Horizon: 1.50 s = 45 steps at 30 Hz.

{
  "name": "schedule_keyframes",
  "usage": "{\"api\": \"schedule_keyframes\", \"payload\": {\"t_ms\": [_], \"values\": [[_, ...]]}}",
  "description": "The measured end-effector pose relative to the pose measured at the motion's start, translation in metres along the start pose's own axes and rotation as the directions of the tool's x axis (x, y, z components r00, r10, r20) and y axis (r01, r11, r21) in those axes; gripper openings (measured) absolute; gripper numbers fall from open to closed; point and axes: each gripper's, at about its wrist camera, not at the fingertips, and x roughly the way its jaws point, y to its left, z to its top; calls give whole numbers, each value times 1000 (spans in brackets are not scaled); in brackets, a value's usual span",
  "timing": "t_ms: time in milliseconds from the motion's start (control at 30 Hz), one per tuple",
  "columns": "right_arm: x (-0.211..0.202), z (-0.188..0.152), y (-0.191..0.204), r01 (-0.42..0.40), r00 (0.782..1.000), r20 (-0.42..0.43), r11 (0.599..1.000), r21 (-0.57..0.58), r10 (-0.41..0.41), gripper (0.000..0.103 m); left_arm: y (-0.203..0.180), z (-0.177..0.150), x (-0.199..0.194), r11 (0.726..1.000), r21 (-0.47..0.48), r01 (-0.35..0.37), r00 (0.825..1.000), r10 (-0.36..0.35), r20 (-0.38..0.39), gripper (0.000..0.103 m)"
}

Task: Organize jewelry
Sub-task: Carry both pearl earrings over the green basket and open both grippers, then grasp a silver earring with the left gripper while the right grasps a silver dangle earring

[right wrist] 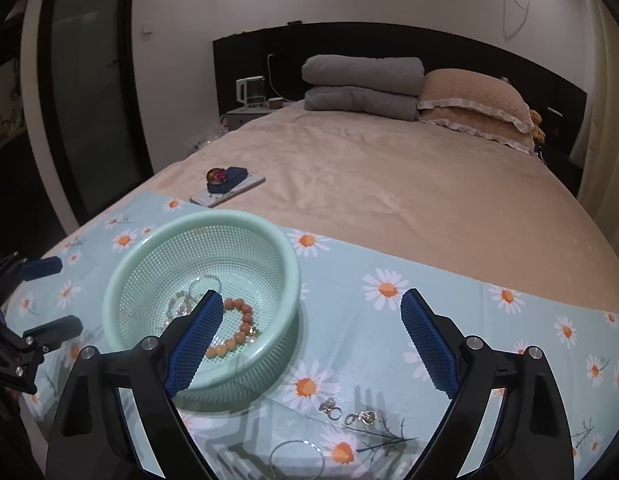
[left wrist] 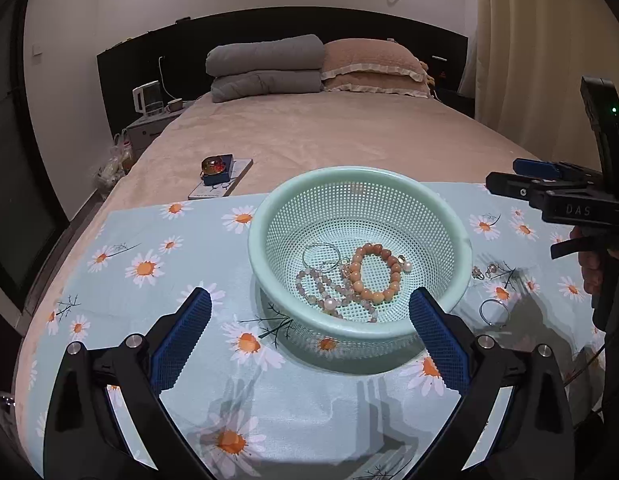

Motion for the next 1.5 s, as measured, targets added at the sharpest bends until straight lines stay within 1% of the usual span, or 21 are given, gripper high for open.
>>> {"api": "schedule_keyframes", "payload": {"t_ms": [100, 233, 400, 533, 667, 733, 800, 867, 933, 967, 1000, 1033, 1067, 1100, 1133, 1200, 1233, 1267, 1300, 1333, 1500], "values": [[-8, -2, -18, 21, 1000, 9, 999, 37, -22, 86, -1, -3, -6, 1000, -10, 8, 1000, -8, -4, 97], [-18, -7, -32, 44, 999, 12, 998, 52, -45, 86, -7, -8, -8, 1000, -12, 23, 999, -23, -22, 97], [-27, -19, -34, 48, 999, 3, 999, 25, -48, 86, -24, -24, -7, 998, -5, 67, 996, -67, -59, 97], [-25, -32, -32, 40, 999, -19, 999, -13, -40, 86, -49, -46, -2, 995, 45, 93, 990, -87, -112, 97], [-15, -51, -30, 24, 998, -56, 999, -48, -27, 86, -74, -68, 6, 984, 100, 150, 978, -133, -163, 97], [-4, -65, -29, 27, 996, -84, 997, -68, -32, 85, -86, -77, 12, 977, 118, 177, 971, -154, -185, 97], [8, -80, -29, 34, 992, -122, 996, -78, -43, 85, -96, -87, 19, 969, 124, 213, 962, -186, -199, 97], [22, -94, -34, 38, 986, -158, 997, -64, -48, 83, -106, -97, 26, 960, 122, 254, 951, -224, -213, 97], [35, -105, -39, 32, 981, -190, 999, -38, -38, 71, -113, -107, 33, 952, 116, 284, 943, -255, -215, 95], [42, -110, -42, 27, 978, -206, 999, -22, -31, 66, -116, -112, 35, 954, 125, 273, 948, -244, -205, 93], [47, -112, -43, 23, 976, -219, 1000, -11, -25, 64, -120, -117, 35, 958, 155, 239, 959, -209, -190, 86], [51, -114, -43, 21, 975, -222, 1000, -8, -23, 62, -123, -121, 34, 957, 194, 216, 967, -182, -180, 80], [51, -115, -43, 18, 978, -208, 1000, -9, -20, 62, -124, -122, 31, 951, 210, 226, 966, -191, -173, 75], [52, -114, -42, 11, 980, -199, 1000, -10, -13, 61, -123, -122, 29, 949, 202, 244, 963, -212, -168, 62], [53, -113, -41, 3, 980, -198, 1000, -12, -5, 58, -122, -122, 28, 949, 194, 249, 961, -218, -169, 58], [58, -110, -38, -17, 978, -207, 1000, -23, 12, 47, -121, -123, 27, 946, 201, 254, 960, -221, -171, 47], [60, -109, -36, -17, 976, -216, 999, -30, 10, 36, -121, -124, 26, 946, 198, 257, 959, -224, -173, 39], [62, -108, -35, -13, 975, -220, 999, -37, 4, 26, -120, -123, 24, 947, 186, 264, 957, -232, -177, 34], [62, -108, -34, -17, 975, -224, 999, -36, 8, 20, -119, -123, 24, 946, 169, 276, 952, -245, -183, 18], [62, -107, -34, -18, 974, -228, 999, -30, 11, 18, -119, -124, 23, 943, 154, 294, 945, -263, -195, 11], [56, -107, -38, -34, 969, -247, 999, 1, 33, 17, -125, -128, 18, 933, 140, 333, 927, -296, -232, 11]]}}
